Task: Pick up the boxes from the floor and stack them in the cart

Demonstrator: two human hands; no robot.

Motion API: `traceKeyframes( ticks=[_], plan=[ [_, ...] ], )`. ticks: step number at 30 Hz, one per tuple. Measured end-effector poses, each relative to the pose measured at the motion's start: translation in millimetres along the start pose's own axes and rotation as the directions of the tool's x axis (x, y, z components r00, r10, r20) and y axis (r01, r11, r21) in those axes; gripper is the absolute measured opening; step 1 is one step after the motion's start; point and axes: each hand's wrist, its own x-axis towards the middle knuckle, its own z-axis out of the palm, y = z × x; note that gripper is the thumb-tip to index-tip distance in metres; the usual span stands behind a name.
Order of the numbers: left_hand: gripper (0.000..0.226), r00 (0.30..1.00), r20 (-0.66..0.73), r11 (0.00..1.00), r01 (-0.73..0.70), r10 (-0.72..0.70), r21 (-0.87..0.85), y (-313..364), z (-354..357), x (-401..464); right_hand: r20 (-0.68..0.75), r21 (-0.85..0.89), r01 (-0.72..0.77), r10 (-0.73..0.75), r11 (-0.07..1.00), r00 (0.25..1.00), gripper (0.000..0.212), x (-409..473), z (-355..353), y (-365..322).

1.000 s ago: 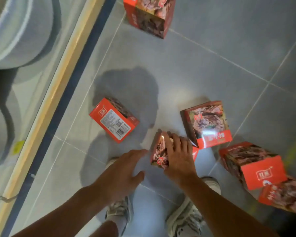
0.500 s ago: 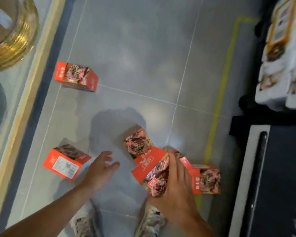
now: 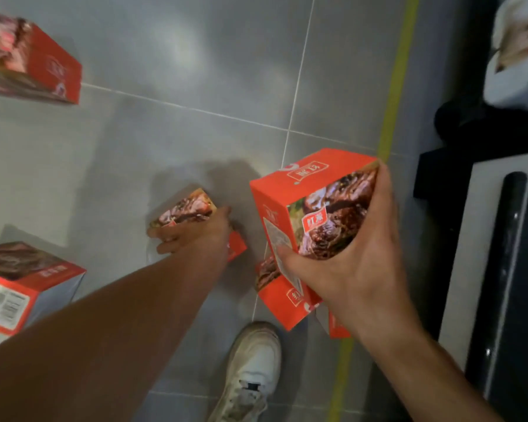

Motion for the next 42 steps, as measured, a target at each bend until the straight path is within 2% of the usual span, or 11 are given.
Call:
traceKeyframes(
  ticks=[1, 4, 7, 11, 16, 19, 23, 26, 31, 34, 42],
  plan=[
    [0.155, 0.999, -0.050, 1.000, -0.010, 0.011, 0.022, -3.5, 4.8, 8.1, 0.008, 0.005, -0.003, 0.003, 1.000, 1.000, 0.138, 0.3, 3.6, -0.4],
    [0.148, 0.993, 0.117, 0.999, 0.001, 0.003, -0.035, 1.3, -19.1, -4.3, 0.028, -0.005, 0.004, -0.004, 1.000, 1.000, 0.138, -6.2, 2.5, -13.2],
    [0.133, 0.960, 0.090, 0.962, -0.268, 0.263, 0.047, 5.8, -74.8, -24.9, 0.044, -0.004, -0.021, 0.021, 1.000, 0.999, 0.138, -20.1, -15.3, -39.6],
    [0.120, 0.787, 0.238, 0.801, -0.596, 0.570, 0.056, 26.9, -172.6, -70.2, 0.056, -0.030, -0.034, 0.036, 0.999, 0.998, 0.138, -41.7, -52.0, -100.4],
    [0.122, 0.600, 0.329, 0.661, -0.742, 0.729, -0.113, 72.9, -298.9, -148.6, 0.064, -0.040, 0.000, 0.002, 0.999, 0.998, 0.136, -66.5, -102.4, -187.4],
    [0.121, 0.522, 0.331, 0.603, -0.766, 0.786, -0.223, 100.6, -375.9, -211.1, 0.062, -0.004, 0.031, -0.030, 1.000, 0.998, 0.138, -86.5, -136.0, -250.6],
    [0.120, 0.427, 0.263, 0.497, -0.798, 0.865, -0.340, 132.0, -482.1, -304.2, 0.053, -0.021, 0.134, -0.133, 0.991, 0.990, 0.137, -127.7, -189.7, -349.0],
    [0.122, 0.409, 0.219, 0.464, -0.783, 0.886, -0.415, 149.3, -562.8, -370.6, -0.001, -0.023, 0.203, -0.203, 0.979, 0.979, 0.138, -169.4, -229.6, -426.8],
    [0.126, 0.292, 0.160, 0.332, -0.855, 0.943, -0.399, 164.8, -689.7, -466.6, -0.019, 0.025, 0.300, -0.299, 0.954, 0.954, 0.137, -243.0, -289.3, -537.3],
    [0.135, 0.245, 0.100, 0.264, -0.880, 0.964, -0.394, 162.5, -752.5, -508.0, -0.057, 0.073, 0.342, -0.338, 0.937, 0.939, 0.139, -278.7, -316.8, -583.5],
    [0.132, 0.134, -0.121, 0.081, -0.925, 0.984, -0.371, 132.4, -862.5, -576.6, -0.162, 0.143, 0.495, -0.473, 0.857, 0.866, 0.140, -335.5, -354.1, -661.8]
  ],
)
